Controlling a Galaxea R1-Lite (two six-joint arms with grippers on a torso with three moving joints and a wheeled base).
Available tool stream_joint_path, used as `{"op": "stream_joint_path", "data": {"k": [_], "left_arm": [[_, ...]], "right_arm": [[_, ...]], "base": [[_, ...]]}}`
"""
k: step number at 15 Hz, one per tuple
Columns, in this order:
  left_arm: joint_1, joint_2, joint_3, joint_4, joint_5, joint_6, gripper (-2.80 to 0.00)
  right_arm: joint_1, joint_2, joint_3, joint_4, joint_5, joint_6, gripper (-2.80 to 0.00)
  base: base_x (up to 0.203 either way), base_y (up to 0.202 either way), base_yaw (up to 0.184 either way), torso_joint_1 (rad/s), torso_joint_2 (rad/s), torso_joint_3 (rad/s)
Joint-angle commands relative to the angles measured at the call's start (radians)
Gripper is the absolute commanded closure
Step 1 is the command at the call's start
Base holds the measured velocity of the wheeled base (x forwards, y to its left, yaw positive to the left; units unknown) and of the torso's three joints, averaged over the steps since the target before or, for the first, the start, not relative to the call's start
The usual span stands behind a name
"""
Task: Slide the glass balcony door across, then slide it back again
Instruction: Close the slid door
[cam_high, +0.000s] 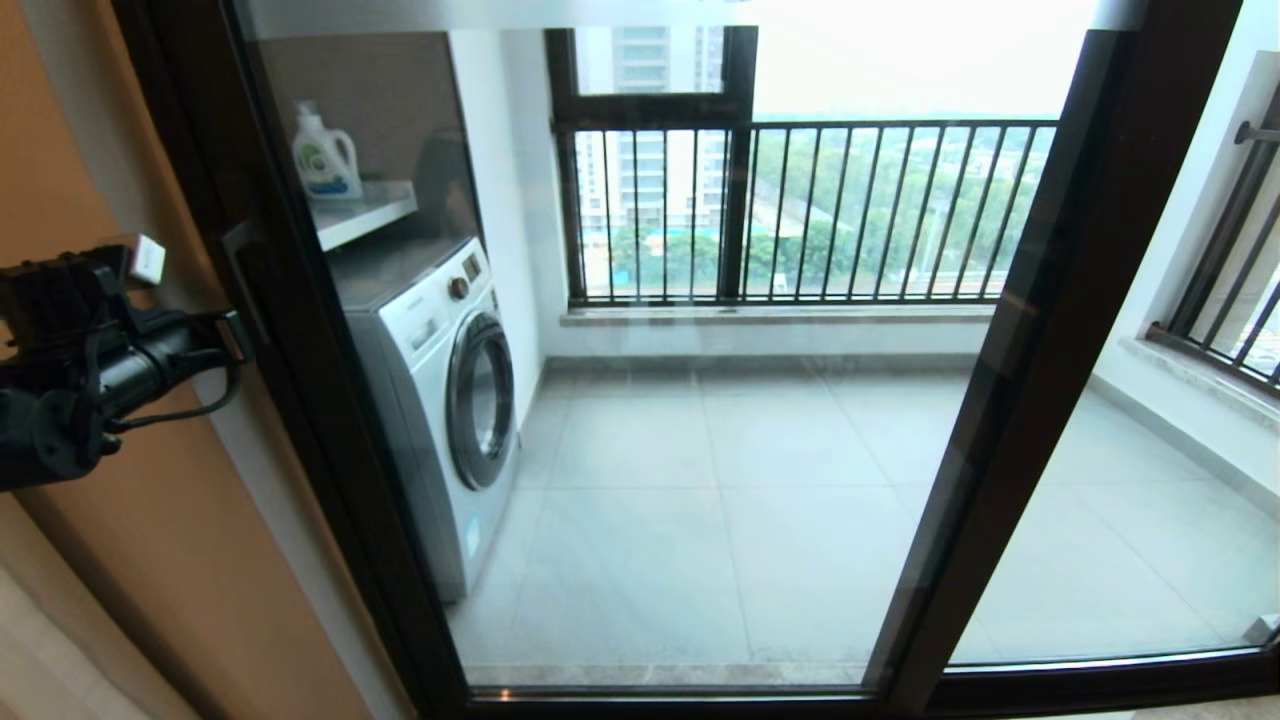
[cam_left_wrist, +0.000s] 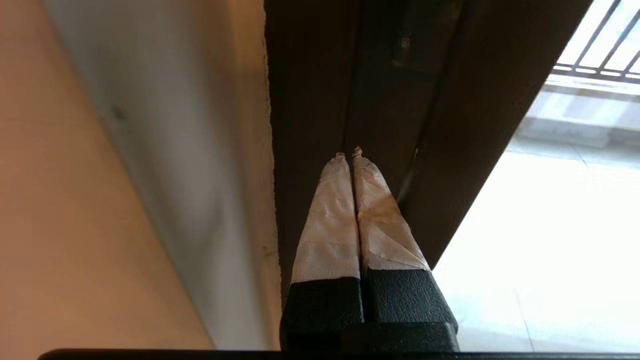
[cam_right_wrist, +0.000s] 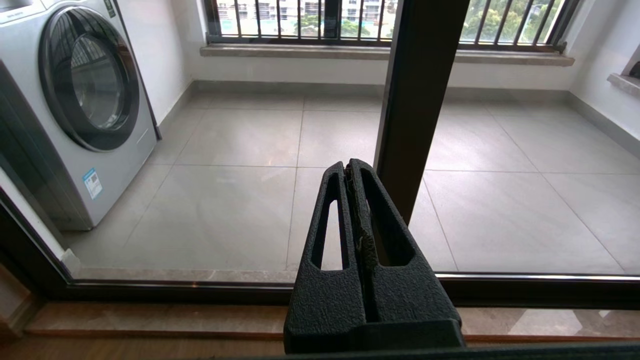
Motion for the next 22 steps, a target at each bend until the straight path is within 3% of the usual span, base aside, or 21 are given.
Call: {"op": "stream_joint_path", "data": {"k": [1,12,22], "left_arm": [[-0.015,0.009,-0.002,-0.004,-0.002,0.017,0.00],[-0.118,-0.026,-0.006,-0.009,0.007,0.032,0.00],[-0.199,-0.027,-0.129,0.047,0.040,0.034,0.00]], "right_arm": [[0.000,0.001,0.012,0.000,0.001,-0.001,0.00],[0.000,0.001,0.012,0.000,0.001,-0.001,0.00],[0.000,0.001,0.012,0.000,0.001,-0.001,0.00]], "base": [[0.000,0.000,0.000,0.000,0.00,0.000],[0.000,0.000,0.000,0.000,0.00,0.000],[0.000,0.000,0.000,0.000,0.00,0.000]]}}
